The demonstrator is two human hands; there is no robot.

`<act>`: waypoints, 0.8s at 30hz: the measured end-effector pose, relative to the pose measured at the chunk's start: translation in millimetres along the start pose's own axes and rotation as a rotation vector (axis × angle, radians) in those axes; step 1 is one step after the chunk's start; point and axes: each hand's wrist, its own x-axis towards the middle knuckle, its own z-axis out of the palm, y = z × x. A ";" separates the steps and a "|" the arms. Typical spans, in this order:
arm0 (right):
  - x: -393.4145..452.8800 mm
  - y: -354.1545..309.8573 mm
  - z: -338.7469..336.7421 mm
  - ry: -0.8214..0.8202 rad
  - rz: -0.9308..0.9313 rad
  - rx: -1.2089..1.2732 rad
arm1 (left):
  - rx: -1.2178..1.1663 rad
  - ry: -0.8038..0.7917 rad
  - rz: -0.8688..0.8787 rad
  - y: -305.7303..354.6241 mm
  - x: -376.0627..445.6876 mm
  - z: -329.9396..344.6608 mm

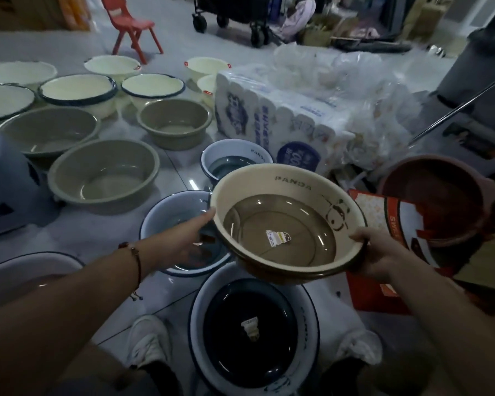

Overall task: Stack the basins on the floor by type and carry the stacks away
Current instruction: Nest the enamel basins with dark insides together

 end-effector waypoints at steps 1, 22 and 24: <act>0.5 0.6 1.1 -0.010 0.004 -0.031 | -0.037 -0.044 -0.012 -2.2 -1.3 1.9; 105.8 119.2 -7.4 0.126 -0.081 -1.255 | 0.417 0.144 -0.366 -94.1 20.4 4.4; 115.8 132.7 -8.7 0.134 -0.082 -1.353 | 0.469 0.091 -0.412 -106.6 28.7 -0.3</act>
